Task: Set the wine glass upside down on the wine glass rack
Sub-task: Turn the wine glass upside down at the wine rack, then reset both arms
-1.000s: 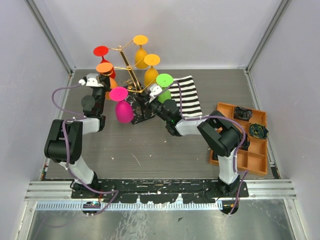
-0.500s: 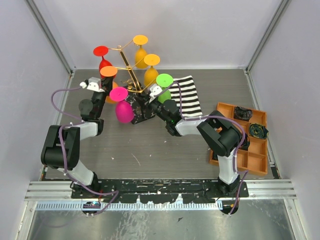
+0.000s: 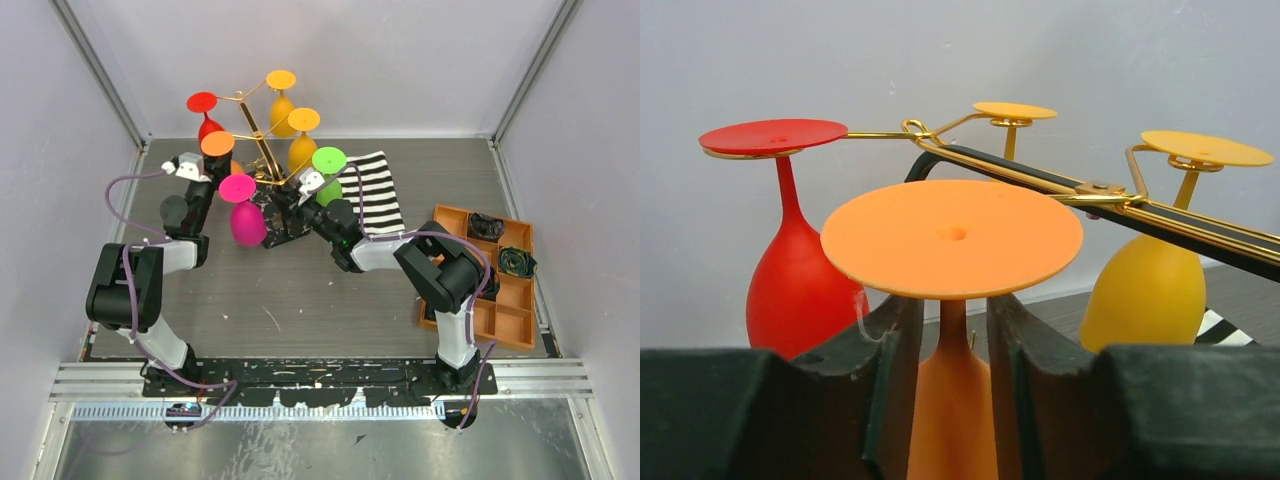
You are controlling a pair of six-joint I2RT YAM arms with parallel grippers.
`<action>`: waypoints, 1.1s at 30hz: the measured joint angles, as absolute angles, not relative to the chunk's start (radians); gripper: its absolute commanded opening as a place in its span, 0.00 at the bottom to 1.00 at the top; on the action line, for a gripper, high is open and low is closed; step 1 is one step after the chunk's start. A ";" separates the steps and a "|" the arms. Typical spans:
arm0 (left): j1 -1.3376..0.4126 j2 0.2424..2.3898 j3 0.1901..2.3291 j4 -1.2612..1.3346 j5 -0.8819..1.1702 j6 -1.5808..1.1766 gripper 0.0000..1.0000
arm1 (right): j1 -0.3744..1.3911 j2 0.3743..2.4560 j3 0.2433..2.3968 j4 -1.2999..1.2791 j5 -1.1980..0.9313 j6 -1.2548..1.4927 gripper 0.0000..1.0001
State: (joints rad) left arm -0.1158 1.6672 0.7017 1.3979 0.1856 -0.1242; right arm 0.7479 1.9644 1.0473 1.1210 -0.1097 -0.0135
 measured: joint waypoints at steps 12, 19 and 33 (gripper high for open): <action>-0.117 1.650 0.687 1.390 0.170 -0.128 0.63 | 0.748 1.963 1.043 1.122 -0.109 -0.017 0.25; -0.117 1.561 0.591 1.385 0.133 -0.128 0.76 | 0.749 1.926 1.002 1.120 -0.086 -0.036 0.36; -0.119 1.248 0.302 1.320 -0.022 -0.175 0.78 | 0.801 1.800 0.901 1.091 -0.019 -0.074 0.48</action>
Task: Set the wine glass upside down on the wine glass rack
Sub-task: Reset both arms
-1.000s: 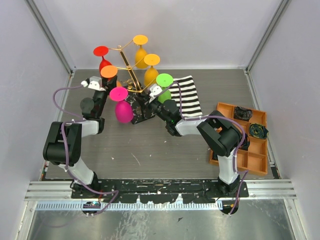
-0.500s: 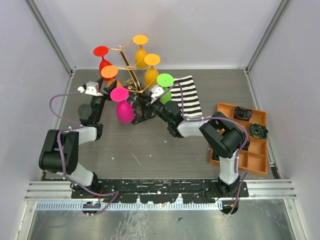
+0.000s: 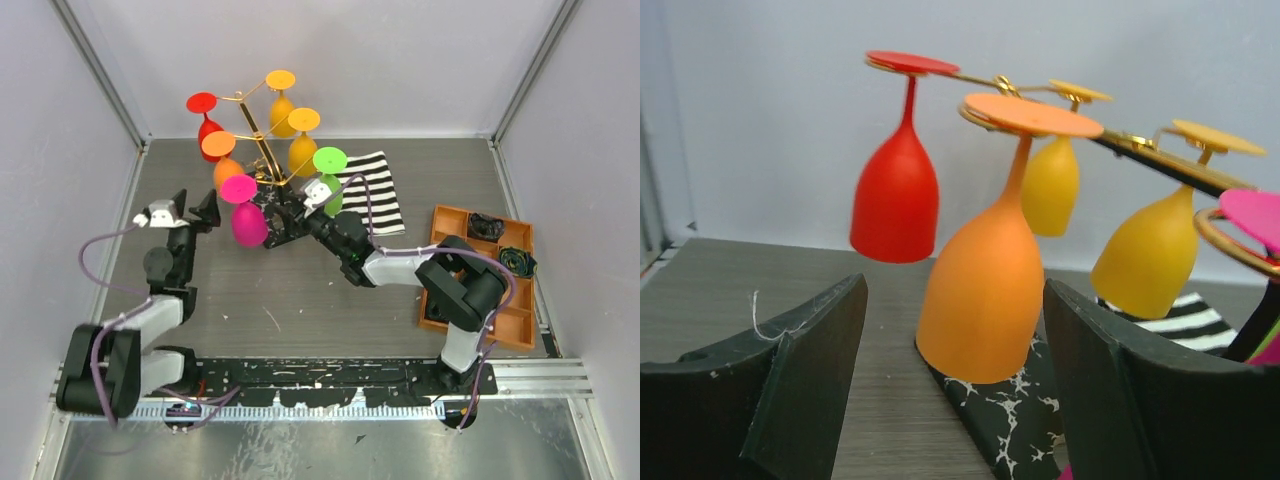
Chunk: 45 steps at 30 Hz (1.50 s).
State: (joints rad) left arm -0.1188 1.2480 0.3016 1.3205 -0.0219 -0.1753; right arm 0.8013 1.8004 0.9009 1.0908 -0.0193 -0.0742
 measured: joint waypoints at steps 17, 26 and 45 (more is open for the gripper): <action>-0.121 0.300 0.425 0.102 -0.282 -0.515 0.91 | 0.907 1.218 0.667 0.622 0.094 -0.008 0.94; -0.121 0.337 0.660 -0.292 0.016 -0.408 0.97 | 0.783 1.016 0.703 0.080 0.167 0.095 1.00; -0.387 0.209 0.734 -0.618 0.033 -0.205 1.00 | 0.653 0.394 0.646 -0.221 0.362 0.191 1.00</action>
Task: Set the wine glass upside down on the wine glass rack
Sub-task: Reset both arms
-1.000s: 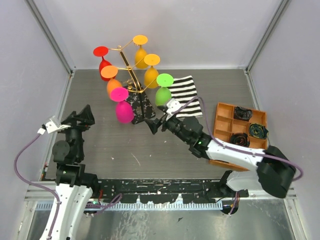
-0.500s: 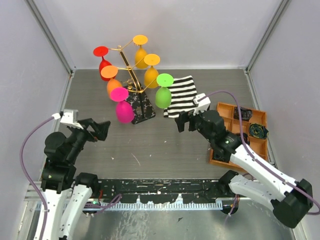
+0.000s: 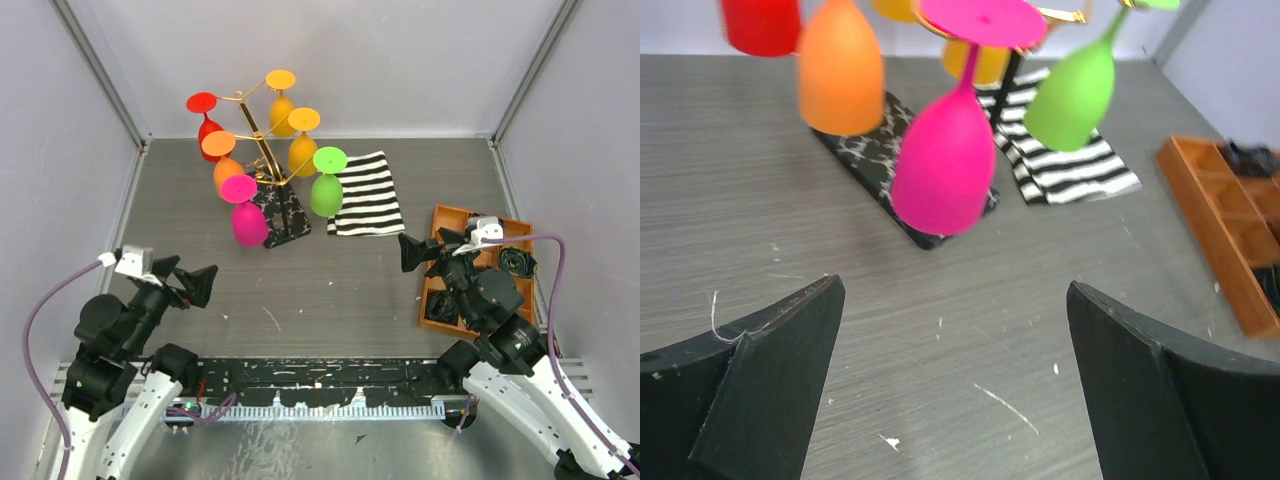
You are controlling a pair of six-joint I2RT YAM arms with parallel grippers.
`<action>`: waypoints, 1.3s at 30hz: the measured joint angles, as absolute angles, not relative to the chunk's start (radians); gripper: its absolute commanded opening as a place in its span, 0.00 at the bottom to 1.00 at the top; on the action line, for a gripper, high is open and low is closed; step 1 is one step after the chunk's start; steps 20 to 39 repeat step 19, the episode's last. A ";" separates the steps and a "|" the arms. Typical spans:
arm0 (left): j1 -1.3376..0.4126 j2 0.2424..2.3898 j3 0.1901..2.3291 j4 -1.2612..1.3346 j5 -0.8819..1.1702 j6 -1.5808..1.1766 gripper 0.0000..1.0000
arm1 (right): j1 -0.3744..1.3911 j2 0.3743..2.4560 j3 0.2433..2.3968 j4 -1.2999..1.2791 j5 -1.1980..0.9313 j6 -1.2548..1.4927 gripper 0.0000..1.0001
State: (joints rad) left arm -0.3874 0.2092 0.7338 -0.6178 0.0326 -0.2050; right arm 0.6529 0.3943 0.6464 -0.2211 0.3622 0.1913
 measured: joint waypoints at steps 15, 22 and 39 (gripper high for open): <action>-0.387 0.113 0.690 -0.638 -0.216 -0.327 1.00 | 0.652 0.330 0.638 -0.354 0.487 0.280 1.00; -0.387 0.141 0.684 -0.642 -0.220 -0.327 1.00 | 0.652 0.316 0.638 -0.354 0.500 0.284 1.00; -0.387 0.141 0.684 -0.642 -0.220 -0.327 1.00 | 0.652 0.316 0.638 -0.354 0.500 0.284 1.00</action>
